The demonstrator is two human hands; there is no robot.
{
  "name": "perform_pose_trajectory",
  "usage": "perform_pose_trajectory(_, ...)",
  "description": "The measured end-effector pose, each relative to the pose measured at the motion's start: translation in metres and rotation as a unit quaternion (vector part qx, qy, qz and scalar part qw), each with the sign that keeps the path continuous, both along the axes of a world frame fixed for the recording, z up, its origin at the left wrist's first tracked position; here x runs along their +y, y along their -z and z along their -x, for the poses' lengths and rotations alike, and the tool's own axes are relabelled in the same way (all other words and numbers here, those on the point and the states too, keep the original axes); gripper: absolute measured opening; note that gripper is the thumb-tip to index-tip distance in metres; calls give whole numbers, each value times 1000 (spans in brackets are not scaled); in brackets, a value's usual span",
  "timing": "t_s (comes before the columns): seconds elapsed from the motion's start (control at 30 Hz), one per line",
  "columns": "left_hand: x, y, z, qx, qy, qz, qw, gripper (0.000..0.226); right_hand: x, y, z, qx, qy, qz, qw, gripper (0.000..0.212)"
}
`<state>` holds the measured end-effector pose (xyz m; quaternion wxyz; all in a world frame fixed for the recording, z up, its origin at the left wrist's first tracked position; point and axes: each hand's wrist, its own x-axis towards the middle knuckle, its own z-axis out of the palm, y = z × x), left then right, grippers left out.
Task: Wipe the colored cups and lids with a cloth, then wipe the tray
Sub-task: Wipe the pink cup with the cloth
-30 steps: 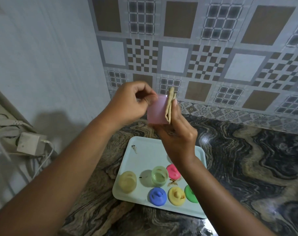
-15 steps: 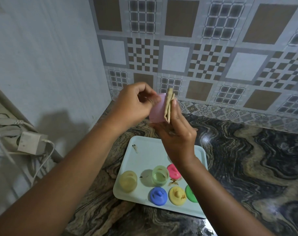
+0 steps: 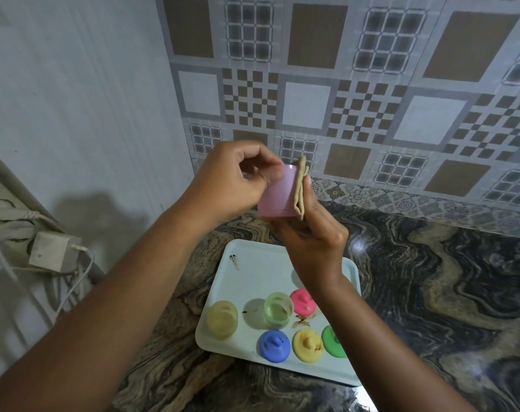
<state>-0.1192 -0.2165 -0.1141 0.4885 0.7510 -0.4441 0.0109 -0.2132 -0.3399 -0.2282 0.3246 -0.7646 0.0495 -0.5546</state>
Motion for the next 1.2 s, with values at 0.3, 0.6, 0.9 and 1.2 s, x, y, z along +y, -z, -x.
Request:
perform_pose_trajectory(0.3, 8, -1, -11, 146, 4, 17, 989, 11, -2, 1, 0, 6, -61, -103, 993, 57)
perform_pose_trajectory(0.6, 7, -7, 4, 74, -5, 40, 996, 23, -6, -4, 2, -1, -53, -96, 994, 31)
perform_pose_trajectory(0.9, 10, -10, 2, 46, -11, -15, 999, 6, -1, -15, 3, -7, -31, -6, 999, 63)
perform_pose_trajectory(1.2, 14, -5, -3, 90, 14, 6, 996, 17, -2, -5, 5, 10, -58, -132, 990, 28)
